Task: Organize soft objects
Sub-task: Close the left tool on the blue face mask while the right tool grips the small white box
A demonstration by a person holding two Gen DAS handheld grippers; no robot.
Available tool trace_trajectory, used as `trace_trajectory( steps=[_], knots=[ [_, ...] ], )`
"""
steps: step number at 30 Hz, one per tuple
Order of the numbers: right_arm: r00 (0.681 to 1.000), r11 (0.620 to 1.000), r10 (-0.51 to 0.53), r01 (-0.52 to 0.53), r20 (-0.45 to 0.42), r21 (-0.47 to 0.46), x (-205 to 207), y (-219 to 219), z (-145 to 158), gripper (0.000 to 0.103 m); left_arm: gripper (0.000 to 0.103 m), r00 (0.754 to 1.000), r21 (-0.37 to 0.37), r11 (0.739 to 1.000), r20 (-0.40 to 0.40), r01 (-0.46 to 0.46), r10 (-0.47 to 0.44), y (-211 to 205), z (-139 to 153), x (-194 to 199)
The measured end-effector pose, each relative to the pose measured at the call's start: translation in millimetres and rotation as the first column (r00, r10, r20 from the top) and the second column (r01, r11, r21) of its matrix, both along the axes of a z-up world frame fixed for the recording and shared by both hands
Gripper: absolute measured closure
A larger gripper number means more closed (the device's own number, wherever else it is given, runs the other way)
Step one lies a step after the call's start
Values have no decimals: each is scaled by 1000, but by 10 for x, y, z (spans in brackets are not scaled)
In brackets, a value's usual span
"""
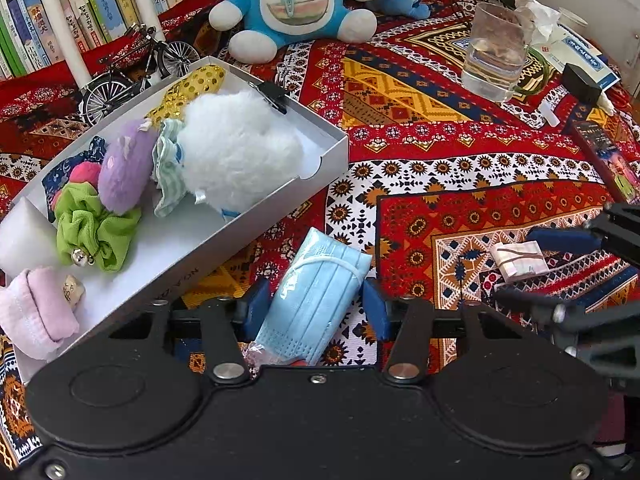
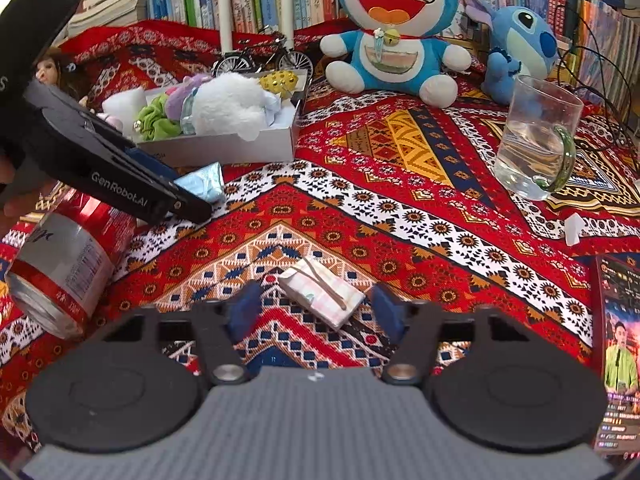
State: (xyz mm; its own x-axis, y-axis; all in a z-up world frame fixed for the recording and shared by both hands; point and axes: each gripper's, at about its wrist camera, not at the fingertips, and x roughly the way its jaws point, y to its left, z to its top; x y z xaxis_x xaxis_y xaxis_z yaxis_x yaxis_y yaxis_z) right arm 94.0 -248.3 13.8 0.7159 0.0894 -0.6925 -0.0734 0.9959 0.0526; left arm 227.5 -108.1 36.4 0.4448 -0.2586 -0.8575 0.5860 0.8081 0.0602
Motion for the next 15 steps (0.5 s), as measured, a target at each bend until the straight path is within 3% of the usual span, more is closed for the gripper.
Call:
trace_trajectory(
  steps=[15],
  knots=[
    [1000,995,4,-7,30,98,93,10,185,54,58,997,-83,994,27,-75,77,136,162,-13]
  ],
)
